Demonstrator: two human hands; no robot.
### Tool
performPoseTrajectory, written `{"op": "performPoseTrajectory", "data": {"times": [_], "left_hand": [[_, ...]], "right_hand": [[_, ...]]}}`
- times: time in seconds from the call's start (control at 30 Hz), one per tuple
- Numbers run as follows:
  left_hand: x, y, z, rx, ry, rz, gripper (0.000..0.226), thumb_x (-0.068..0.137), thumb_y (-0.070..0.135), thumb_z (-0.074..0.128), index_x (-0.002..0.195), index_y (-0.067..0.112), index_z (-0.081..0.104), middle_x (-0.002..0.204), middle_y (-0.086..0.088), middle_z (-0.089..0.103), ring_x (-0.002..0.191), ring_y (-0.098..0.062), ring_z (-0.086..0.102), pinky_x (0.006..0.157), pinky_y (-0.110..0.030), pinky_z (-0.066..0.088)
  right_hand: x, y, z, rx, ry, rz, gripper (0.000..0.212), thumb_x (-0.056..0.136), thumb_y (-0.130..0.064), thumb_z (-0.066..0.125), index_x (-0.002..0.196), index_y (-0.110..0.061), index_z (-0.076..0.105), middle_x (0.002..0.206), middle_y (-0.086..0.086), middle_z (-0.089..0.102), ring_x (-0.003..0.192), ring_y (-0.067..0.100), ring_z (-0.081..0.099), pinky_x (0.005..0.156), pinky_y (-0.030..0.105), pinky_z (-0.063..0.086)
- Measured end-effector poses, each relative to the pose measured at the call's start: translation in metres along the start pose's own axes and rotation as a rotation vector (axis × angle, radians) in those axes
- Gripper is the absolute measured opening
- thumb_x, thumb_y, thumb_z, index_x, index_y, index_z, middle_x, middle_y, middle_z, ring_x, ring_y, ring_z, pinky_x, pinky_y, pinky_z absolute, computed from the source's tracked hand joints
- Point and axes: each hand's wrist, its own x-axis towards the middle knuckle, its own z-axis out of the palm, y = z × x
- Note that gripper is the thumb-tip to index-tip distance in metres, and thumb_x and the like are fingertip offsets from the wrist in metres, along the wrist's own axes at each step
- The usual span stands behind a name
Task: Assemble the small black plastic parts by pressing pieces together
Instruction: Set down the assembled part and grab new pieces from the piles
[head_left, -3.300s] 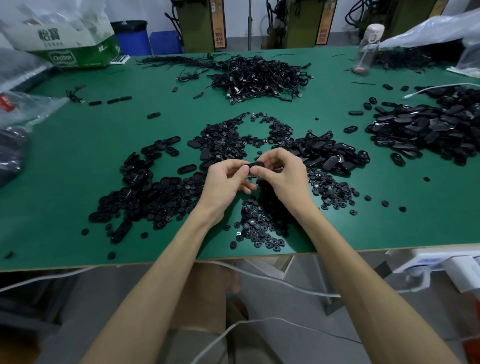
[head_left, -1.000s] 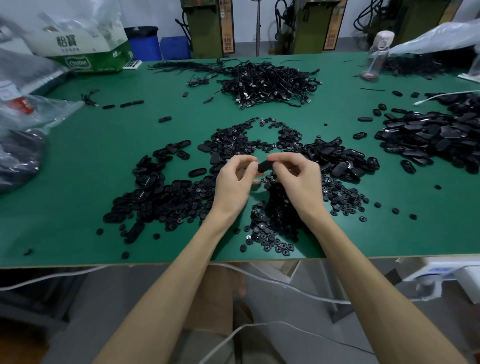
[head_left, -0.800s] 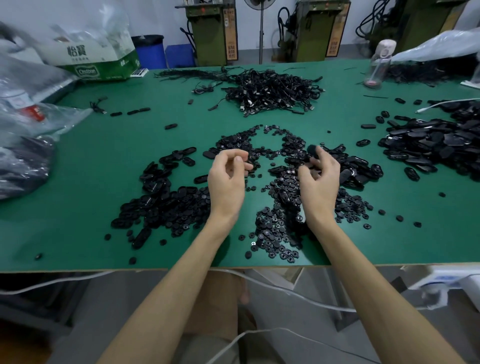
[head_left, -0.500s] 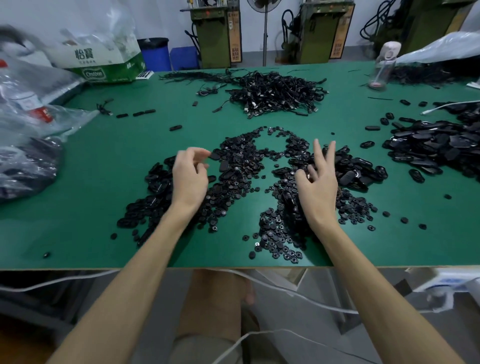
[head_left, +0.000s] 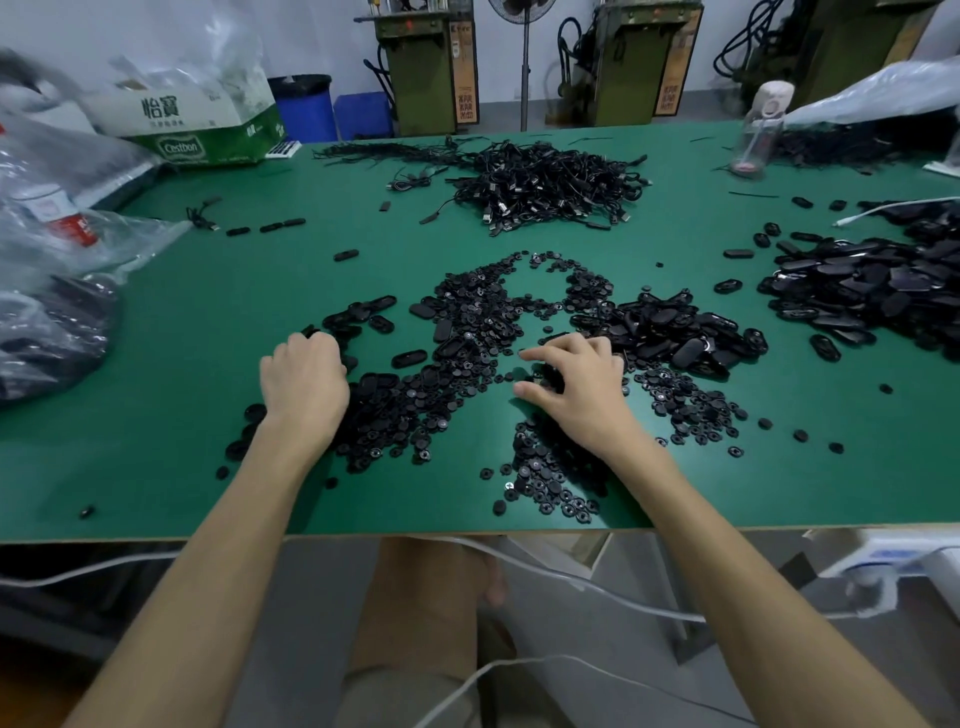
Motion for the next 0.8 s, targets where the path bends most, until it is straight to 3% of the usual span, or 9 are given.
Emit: {"op": "performPoseTrajectory", "data": {"times": [0.13, 0.2, 0.27, 0.33, 0.43, 0.53, 0.67, 0.8], "left_hand": [[0.0, 0.007, -0.004, -0.055, 0.127, -0.005, 0.016, 0.103, 0.017, 0.063, 0.107, 0.005, 0.073, 0.105, -0.017, 0.069, 0.102, -0.038, 0.061, 0.091, -0.047, 0.041], [-0.002, 0.015, -0.007, -0.261, 0.157, 0.04, 0.02, 0.102, 0.02, 0.065, 0.114, 0.006, 0.073, 0.11, -0.014, 0.073, 0.101, -0.03, 0.065, 0.095, -0.043, 0.047], [-0.008, 0.027, -0.009, -0.559, 0.075, 0.086, 0.022, 0.1, 0.019, 0.067, 0.118, 0.008, 0.072, 0.11, -0.007, 0.074, 0.089, -0.014, 0.068, 0.086, -0.023, 0.051], [-0.016, 0.042, -0.007, -0.781, -0.053, 0.141, 0.018, 0.098, 0.019, 0.07, 0.114, 0.013, 0.074, 0.097, 0.002, 0.075, 0.07, -0.003, 0.068, 0.067, -0.01, 0.047], [-0.029, 0.064, 0.004, -0.984, -0.162, 0.186, 0.008, 0.097, 0.017, 0.071, 0.105, 0.018, 0.073, 0.084, 0.002, 0.074, 0.063, -0.005, 0.068, 0.056, -0.013, 0.045], [-0.038, 0.082, 0.013, -1.187, -0.163, 0.1, 0.012, 0.099, 0.009, 0.066, 0.108, 0.017, 0.07, 0.087, -0.003, 0.073, 0.067, -0.007, 0.068, 0.055, -0.02, 0.051], [-0.044, 0.098, 0.017, -1.372, -0.202, 0.068, 0.021, 0.102, 0.002, 0.061, 0.107, 0.022, 0.066, 0.095, -0.005, 0.071, 0.077, -0.009, 0.071, 0.066, -0.021, 0.057], [-0.046, 0.109, 0.02, -1.41, -0.232, 0.091, 0.023, 0.098, -0.001, 0.063, 0.117, 0.01, 0.071, 0.098, -0.006, 0.074, 0.083, -0.011, 0.072, 0.069, -0.023, 0.057]], "right_hand": [[0.001, -0.001, 0.004, -0.099, -0.047, -0.086, 0.036, 0.099, -0.051, 0.06, 0.132, -0.037, 0.067, 0.132, -0.008, 0.054, 0.125, 0.021, 0.03, 0.099, 0.036, 0.019], [0.001, 0.0, 0.004, -0.064, -0.017, -0.095, 0.027, 0.099, -0.044, 0.063, 0.122, -0.033, 0.074, 0.125, -0.008, 0.058, 0.123, 0.021, 0.033, 0.096, 0.035, 0.018], [0.001, 0.001, 0.004, -0.041, 0.025, -0.101, 0.021, 0.097, -0.037, 0.068, 0.113, -0.028, 0.078, 0.117, -0.007, 0.061, 0.119, 0.021, 0.036, 0.09, 0.031, 0.016], [0.002, 0.001, 0.005, -0.039, 0.039, -0.107, 0.017, 0.095, -0.034, 0.072, 0.107, -0.025, 0.079, 0.111, -0.006, 0.062, 0.116, 0.022, 0.039, 0.088, 0.03, 0.015], [0.002, -0.001, 0.006, -0.059, 0.052, -0.115, 0.022, 0.094, -0.036, 0.072, 0.112, -0.025, 0.076, 0.111, -0.005, 0.062, 0.117, 0.023, 0.04, 0.087, 0.03, 0.017], [0.002, -0.003, 0.006, -0.057, 0.044, -0.14, 0.032, 0.096, -0.043, 0.068, 0.125, -0.029, 0.071, 0.114, -0.006, 0.061, 0.118, 0.022, 0.039, 0.089, 0.031, 0.019], [0.003, -0.004, 0.006, -0.085, 0.019, -0.162, 0.023, 0.094, -0.042, 0.071, 0.11, -0.027, 0.077, 0.112, -0.004, 0.061, 0.116, 0.024, 0.041, 0.086, 0.03, 0.019], [0.002, -0.003, 0.007, -0.089, 0.04, -0.173, 0.023, 0.093, -0.04, 0.073, 0.107, -0.022, 0.077, 0.108, -0.001, 0.063, 0.113, 0.027, 0.043, 0.085, 0.032, 0.023]]}}
